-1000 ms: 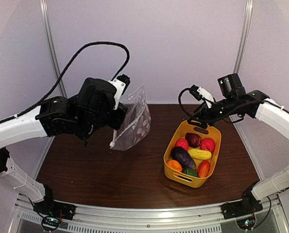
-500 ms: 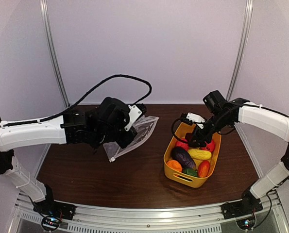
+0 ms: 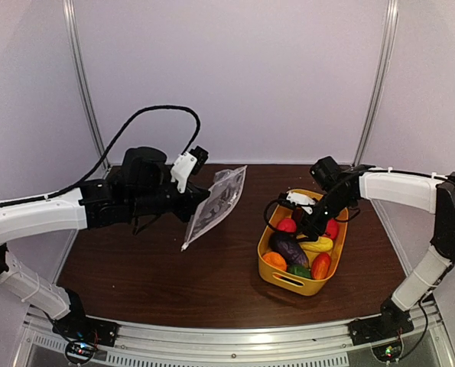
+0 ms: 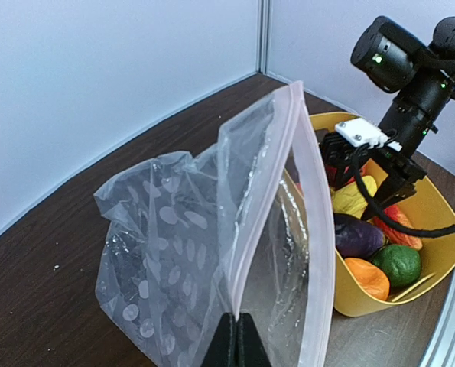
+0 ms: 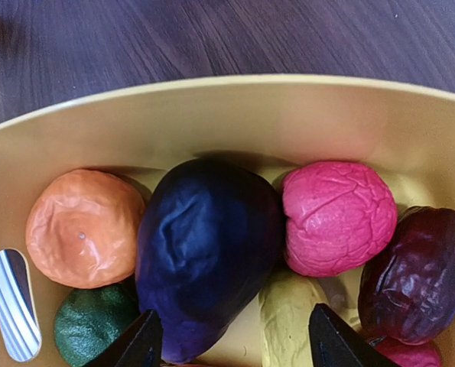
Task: Place the food in the zip-top bag and seal the zipper
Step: Pick up the fake vegetable from the bin.
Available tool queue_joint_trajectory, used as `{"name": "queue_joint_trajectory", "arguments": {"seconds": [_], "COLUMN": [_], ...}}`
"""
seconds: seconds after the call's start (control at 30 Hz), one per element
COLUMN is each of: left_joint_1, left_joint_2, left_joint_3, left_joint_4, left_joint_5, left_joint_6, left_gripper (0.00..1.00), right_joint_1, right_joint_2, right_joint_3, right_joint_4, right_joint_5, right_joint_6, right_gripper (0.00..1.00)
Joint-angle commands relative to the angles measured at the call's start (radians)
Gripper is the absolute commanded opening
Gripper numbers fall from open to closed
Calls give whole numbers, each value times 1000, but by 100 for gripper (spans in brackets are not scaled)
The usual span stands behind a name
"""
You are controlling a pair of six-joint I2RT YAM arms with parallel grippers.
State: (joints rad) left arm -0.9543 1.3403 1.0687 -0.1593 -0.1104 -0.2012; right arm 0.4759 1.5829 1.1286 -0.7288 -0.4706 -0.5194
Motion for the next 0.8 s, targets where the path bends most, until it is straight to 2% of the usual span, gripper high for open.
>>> {"name": "queue_joint_trajectory", "arguments": {"seconds": [0.0, 0.3, 0.53, 0.7, 0.77], "left_joint_1": [18, 42, 45, 46, 45], "left_joint_2": [-12, -24, -26, -26, -27], "left_joint_3": [-14, -21, -23, -23, -23], "left_joint_4": [61, 58, 56, 56, 55], "left_joint_5": [28, 27, 27, 31, 30], "left_joint_6": [-25, -37, -40, -43, -43], "left_gripper": [0, 0, 0, 0, 0], "right_joint_1": [7, 29, 48, 53, 53], "right_joint_2": [53, 90, 110, 129, 145], "right_joint_3": [21, -7, -6, -19, -22], "right_joint_4": [25, 51, 5, 45, 51], "right_joint_5": [-6, -29, -139, -82, -58], "right_joint_6": [21, 12, -33, 2, 7], "right_gripper": [67, 70, 75, 75, 79]}}
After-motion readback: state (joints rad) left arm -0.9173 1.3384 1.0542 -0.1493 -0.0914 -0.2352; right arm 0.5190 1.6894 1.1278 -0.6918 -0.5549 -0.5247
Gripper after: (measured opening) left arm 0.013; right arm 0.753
